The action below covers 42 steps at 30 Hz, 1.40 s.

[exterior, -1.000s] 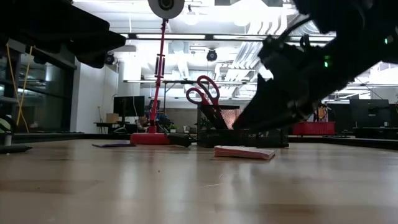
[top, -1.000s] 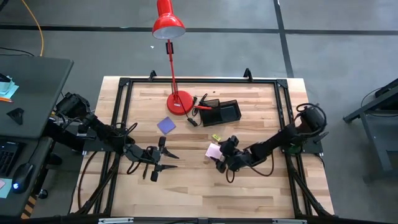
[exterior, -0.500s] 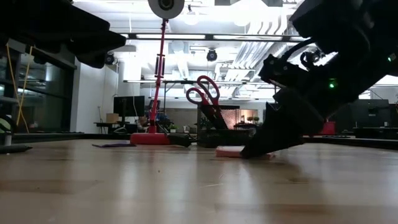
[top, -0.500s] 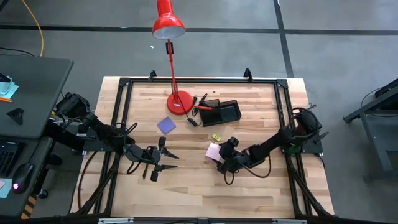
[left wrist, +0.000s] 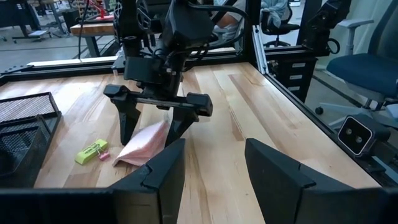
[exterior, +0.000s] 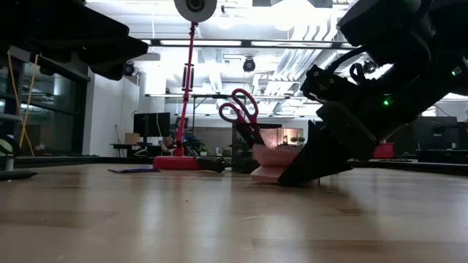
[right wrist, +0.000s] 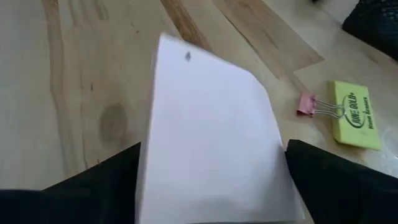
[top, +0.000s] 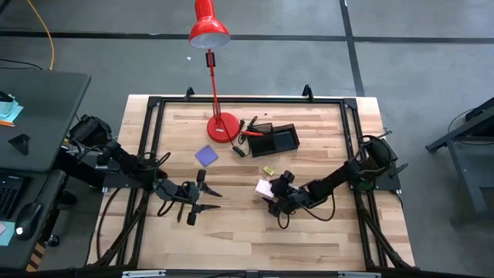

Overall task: Pick and place office supplies into organizer
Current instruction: Put the pink sticky notes into the black desk organizer

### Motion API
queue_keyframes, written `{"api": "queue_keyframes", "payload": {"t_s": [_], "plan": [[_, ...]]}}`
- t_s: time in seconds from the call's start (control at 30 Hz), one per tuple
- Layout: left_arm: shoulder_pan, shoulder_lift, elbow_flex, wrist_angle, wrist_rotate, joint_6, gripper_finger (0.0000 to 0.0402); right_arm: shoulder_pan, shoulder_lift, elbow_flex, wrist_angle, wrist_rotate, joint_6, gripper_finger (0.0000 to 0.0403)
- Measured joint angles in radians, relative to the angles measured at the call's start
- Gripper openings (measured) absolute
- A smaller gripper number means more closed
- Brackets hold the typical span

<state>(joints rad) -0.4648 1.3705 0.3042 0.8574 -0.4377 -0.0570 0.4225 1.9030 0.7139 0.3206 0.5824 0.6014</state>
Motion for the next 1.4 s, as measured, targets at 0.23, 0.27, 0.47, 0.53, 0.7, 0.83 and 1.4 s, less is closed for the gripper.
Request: {"api": "queue_keyframes", "payload": {"t_s": [0.23,0.27,0.47,0.53,0.7,0.83,1.4], "plan": [[0.000,0.000,0.000,0.000,0.000,0.000,0.0159,-0.002,-0.007,-0.002,0.054,0.004,-0.047,0.0300],[0.000,0.000,0.000,0.001,0.000,0.000,0.0159,-0.002,-0.012,-0.003,0.060,0.000,-0.064,0.0295],[0.000,0.000,0.000,0.000,0.000,0.000,0.0159,-0.002,-0.084,0.006,0.081,0.027,-0.166,0.0270],[0.000,0.000,0.000,0.000,0.000,0.000,0.0159,-0.003,-0.109,0.009,0.076,0.048,-0.203,0.0264],[0.000,0.000,0.000,0.000,0.000,0.000,0.0159,-0.015,-0.159,0.018,0.067,0.053,-0.235,0.0256],[0.000,0.000,0.000,-0.001,0.000,-0.001,0.0159,-0.018,-0.160,0.018,0.033,0.046,-0.208,0.0255],[0.000,0.000,0.000,-0.002,0.000,-0.001,0.0159,-0.017,-0.160,0.018,-0.026,0.016,-0.146,0.0200]]}}
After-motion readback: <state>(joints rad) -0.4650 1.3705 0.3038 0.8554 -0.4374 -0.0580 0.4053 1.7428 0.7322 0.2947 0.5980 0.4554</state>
